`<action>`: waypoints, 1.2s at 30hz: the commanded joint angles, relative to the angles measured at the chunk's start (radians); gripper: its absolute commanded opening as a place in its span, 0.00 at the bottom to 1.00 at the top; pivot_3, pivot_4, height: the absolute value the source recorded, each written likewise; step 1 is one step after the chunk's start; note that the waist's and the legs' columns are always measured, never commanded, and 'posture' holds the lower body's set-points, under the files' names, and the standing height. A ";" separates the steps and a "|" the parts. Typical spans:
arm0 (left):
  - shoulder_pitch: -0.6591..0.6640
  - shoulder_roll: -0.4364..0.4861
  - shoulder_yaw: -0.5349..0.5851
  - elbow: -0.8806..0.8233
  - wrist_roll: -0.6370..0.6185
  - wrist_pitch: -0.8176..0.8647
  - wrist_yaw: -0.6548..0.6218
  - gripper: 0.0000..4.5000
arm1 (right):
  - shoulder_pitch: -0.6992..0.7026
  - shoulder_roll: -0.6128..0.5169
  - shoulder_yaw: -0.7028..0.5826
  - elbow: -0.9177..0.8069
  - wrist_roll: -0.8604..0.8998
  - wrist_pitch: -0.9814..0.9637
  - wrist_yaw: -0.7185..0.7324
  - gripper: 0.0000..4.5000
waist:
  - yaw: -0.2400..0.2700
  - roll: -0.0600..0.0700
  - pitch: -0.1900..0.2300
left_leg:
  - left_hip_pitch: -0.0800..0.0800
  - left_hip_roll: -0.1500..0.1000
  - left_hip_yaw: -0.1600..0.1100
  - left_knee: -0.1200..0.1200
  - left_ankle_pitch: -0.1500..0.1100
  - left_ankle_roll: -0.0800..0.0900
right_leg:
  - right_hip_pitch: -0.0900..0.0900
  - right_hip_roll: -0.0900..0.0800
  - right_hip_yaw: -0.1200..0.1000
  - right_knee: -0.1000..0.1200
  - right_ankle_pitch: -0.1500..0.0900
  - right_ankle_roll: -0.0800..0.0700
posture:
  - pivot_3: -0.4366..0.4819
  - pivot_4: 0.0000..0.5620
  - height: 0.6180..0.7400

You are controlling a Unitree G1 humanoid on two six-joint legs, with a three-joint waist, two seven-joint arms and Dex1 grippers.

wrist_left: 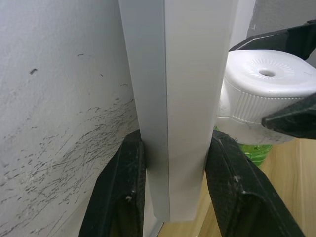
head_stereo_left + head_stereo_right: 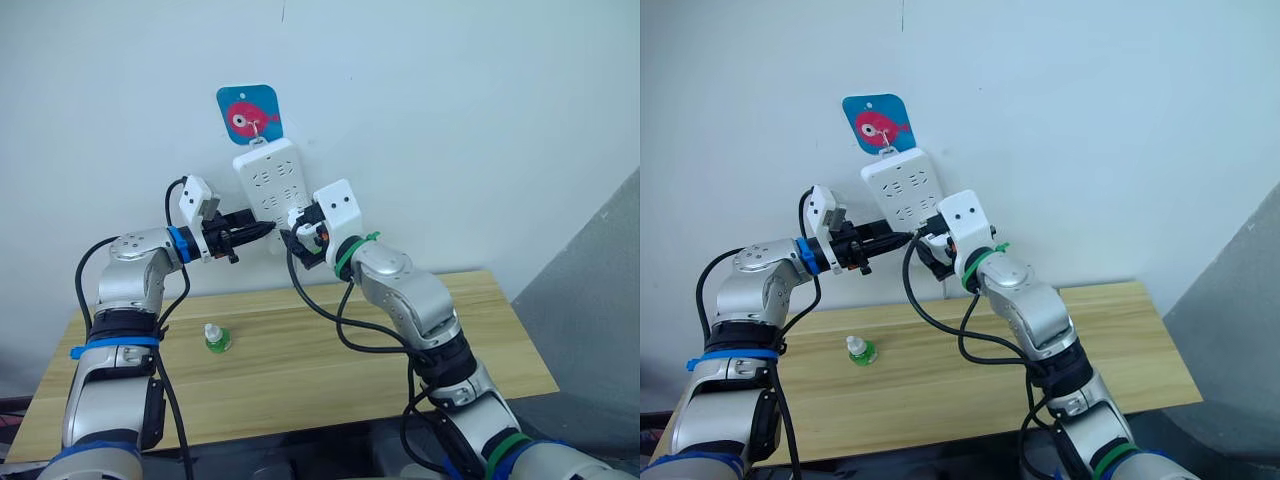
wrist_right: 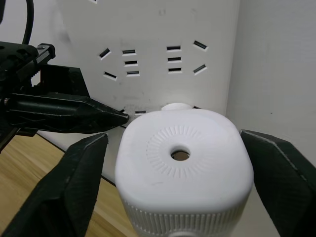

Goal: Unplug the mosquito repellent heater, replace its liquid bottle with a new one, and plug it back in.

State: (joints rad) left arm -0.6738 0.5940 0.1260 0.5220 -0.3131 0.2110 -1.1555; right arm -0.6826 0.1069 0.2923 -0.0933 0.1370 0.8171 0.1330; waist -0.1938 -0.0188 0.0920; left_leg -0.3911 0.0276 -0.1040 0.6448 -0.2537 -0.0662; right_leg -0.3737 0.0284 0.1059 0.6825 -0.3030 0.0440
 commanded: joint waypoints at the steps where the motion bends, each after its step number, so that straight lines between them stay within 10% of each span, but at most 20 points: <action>1: 0.006 0.009 -0.017 -0.030 0.009 -0.012 -0.004 0.30 | -0.029 0.022 -0.021 -0.003 -0.001 -0.028 0.003 0.71 | 0.000 0.000 0.000 | 0.000 0.000 -0.001 0.000 0.000 0.000 | 0.000 0.000 -0.001 0.000 0.000 0.000 | 0.32 0.11 1.00; 29: 0.066 0.021 0.029 -0.024 -0.027 -0.096 0.056 0.30 | 0.076 -0.217 -0.117 -0.439 0.140 0.280 0.163 0.66 | -0.006 0.006 0.003 | -0.001 -0.002 -0.005 0.000 0.006 -0.002 | 0.000 -0.003 -0.006 0.003 -0.003 0.002 | 0.29 0.12 1.00; 36: 0.215 0.102 0.082 -0.172 -0.006 -0.230 0.068 0.78 | 0.097 -0.218 -0.220 -0.476 0.219 0.320 0.168 0.66 | -0.023 0.005 0.003 | -0.007 -0.002 -0.005 -0.002 0.006 -0.002 | -0.010 -0.004 -0.006 0.012 -0.003 -0.006 | 0.26 0.10 1.00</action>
State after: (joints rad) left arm -0.4751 0.6592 0.1627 0.4457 -0.3119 0.0468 -1.0810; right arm -0.5738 -0.1205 0.1100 -0.5100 0.3202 1.1388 0.2973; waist -0.2167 -0.0133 0.0952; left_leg -0.4000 0.0264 -0.1091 0.6428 -0.2478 -0.0689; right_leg -0.3866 0.0224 0.0999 0.6963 -0.3064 0.0375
